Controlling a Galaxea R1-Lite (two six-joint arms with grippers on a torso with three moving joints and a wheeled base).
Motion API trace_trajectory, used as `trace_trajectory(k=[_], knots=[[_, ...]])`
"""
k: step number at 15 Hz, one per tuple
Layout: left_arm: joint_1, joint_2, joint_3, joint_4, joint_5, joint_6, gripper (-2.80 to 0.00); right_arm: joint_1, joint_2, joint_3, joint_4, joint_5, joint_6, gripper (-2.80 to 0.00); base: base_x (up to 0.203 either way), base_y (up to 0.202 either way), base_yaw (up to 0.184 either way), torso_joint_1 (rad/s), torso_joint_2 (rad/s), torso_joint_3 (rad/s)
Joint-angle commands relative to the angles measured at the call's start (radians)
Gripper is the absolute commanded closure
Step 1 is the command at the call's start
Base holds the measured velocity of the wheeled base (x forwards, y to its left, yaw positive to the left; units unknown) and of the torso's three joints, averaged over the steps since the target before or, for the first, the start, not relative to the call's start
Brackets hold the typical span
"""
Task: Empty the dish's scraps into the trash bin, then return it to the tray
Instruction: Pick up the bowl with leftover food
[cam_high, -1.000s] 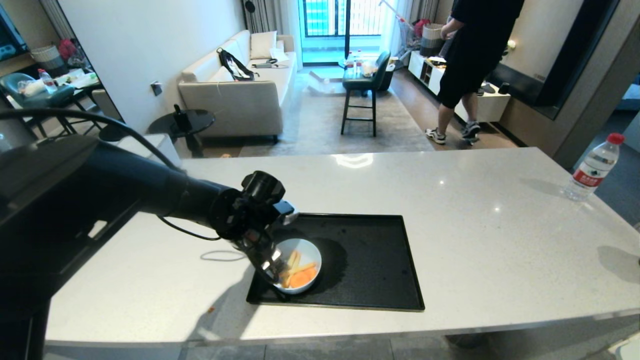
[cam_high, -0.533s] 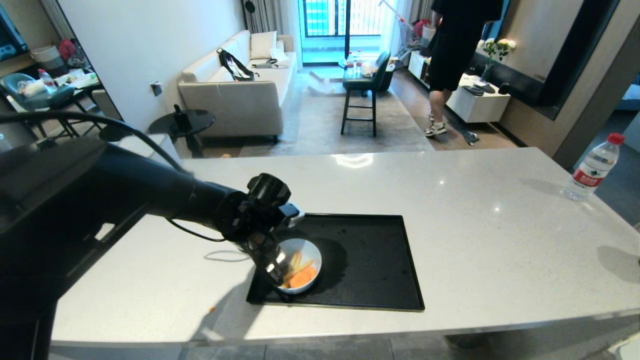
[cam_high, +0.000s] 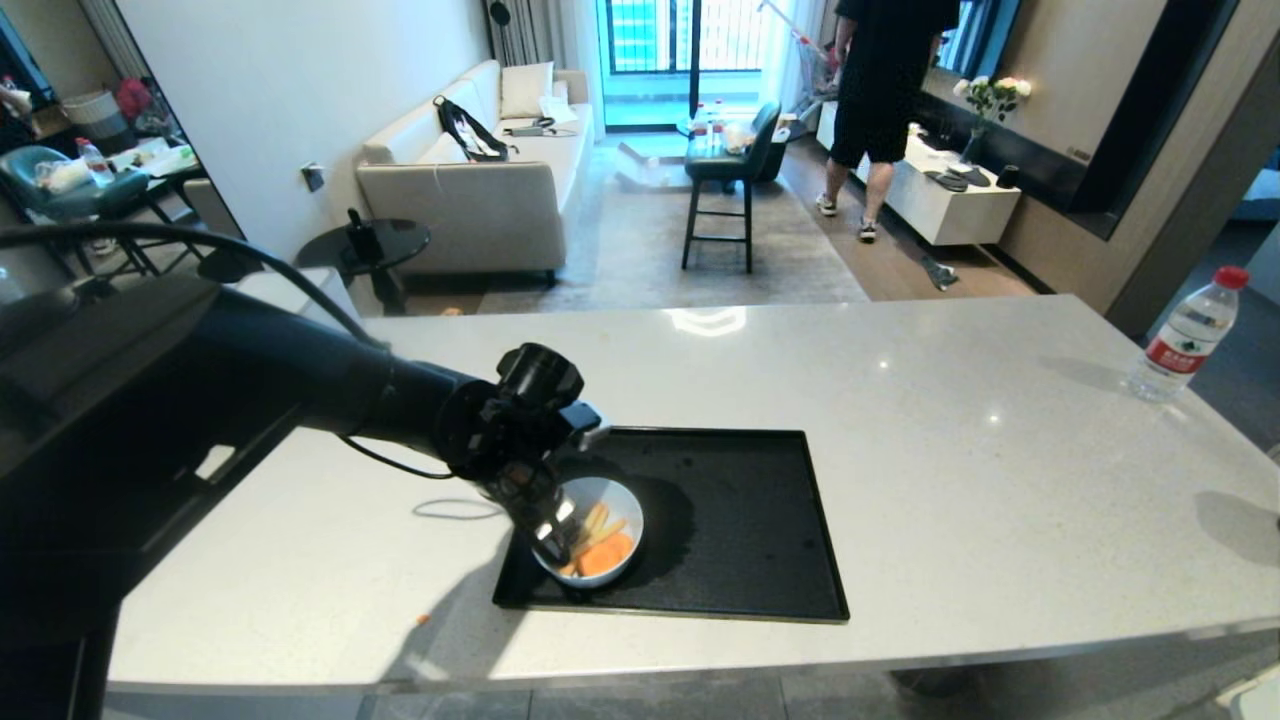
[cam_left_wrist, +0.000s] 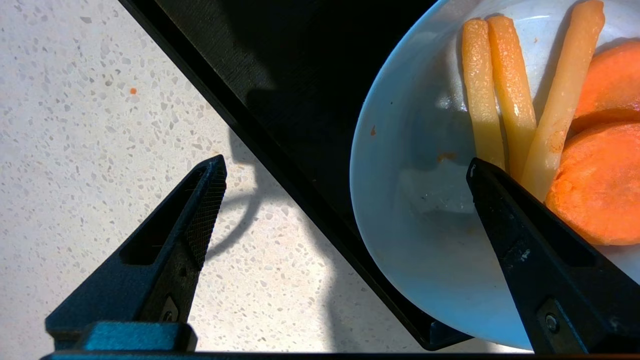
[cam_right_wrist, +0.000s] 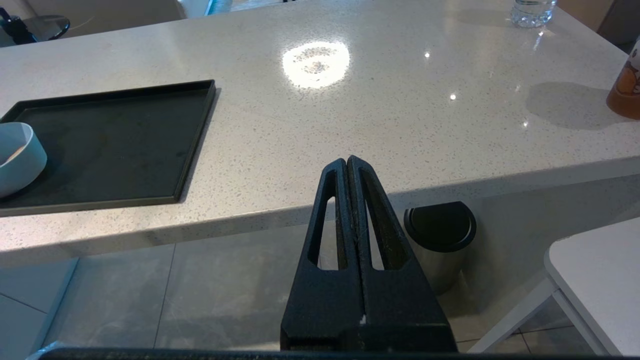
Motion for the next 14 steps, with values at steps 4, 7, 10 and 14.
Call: trace_trajectory(k=[4, 7, 10, 14], knots=[[-0.001, -0.002, 0.001, 0.001, 0.0, 0.002, -0.06, 0.0, 0.0, 0.0, 0.0, 0.0, 0.001, 0.0, 0.0, 0.0, 0.0, 0.0, 0.0, 0.0], [-0.003, 0.004, 0.001, 0.002, -0.001, -0.003, 0.0, 0.0, 0.0, 0.0, 0.0, 0.0, 0.001, 0.0, 0.0, 0.0, 0.0, 0.0, 0.0, 0.0], [-0.001, 0.004, 0.005, 0.003, -0.001, -0.014, 0.0, 0.0, 0.0, 0.0, 0.0, 0.0, 0.001, 0.0, 0.0, 0.0, 0.0, 0.0, 0.0, 0.0], [-0.004, 0.001, 0.006, 0.003, -0.003, -0.036, 0.0, 0.0, 0.0, 0.0, -0.001, 0.0, 0.001, 0.0, 0.0, 0.0, 0.0, 0.0, 0.0, 0.0]])
